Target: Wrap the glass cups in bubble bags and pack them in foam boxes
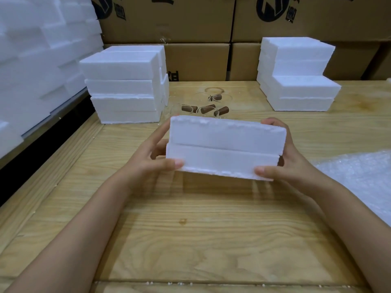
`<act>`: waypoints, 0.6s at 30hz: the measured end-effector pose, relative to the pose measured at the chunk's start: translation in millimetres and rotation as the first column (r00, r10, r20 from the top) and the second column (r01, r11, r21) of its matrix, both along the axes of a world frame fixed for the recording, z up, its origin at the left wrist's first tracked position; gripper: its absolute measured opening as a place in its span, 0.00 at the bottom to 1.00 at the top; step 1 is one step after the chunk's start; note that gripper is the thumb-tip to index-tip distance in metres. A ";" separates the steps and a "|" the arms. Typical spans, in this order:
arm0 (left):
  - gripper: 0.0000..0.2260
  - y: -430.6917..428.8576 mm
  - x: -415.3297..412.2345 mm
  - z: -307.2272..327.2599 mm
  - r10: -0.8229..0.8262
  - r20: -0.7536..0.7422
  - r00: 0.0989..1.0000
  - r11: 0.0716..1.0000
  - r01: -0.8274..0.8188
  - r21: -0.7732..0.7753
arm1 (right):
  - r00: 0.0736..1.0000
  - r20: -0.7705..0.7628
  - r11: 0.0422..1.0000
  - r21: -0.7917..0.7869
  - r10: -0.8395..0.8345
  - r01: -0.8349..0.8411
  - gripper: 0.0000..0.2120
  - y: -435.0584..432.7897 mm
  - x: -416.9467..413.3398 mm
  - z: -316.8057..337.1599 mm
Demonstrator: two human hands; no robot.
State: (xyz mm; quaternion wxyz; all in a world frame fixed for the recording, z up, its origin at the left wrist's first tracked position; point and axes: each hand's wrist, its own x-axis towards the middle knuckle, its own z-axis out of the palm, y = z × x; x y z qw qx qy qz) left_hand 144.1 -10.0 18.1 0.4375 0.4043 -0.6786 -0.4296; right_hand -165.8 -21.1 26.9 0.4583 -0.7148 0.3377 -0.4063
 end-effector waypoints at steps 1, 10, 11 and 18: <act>0.37 -2.0 -0.7 0.1 0.007 -0.020 1.000 1.000 -0.007 -0.003 | 1.000 0.021 1.000 0.012 0.001 -0.001 0.36 -0.9 1.0 1.5; 0.34 -7.0 -10.8 -8.1 -0.034 0.010 0.999 0.999 0.034 -0.008 | 0.994 0.105 0.970 0.239 0.031 -0.056 0.34 -6.1 -4.0 8.3; 0.34 -7.3 -11.0 -8.1 -0.038 0.008 0.999 0.999 0.038 -0.009 | 0.994 0.103 0.969 0.241 0.028 -0.053 0.34 -6.7 -4.9 7.6; 0.31 -4.8 -9.4 -6.5 -0.038 -0.022 0.999 0.999 0.037 -0.012 | 0.999 0.045 0.988 0.152 0.028 -0.035 0.32 -4.8 -4.6 9.3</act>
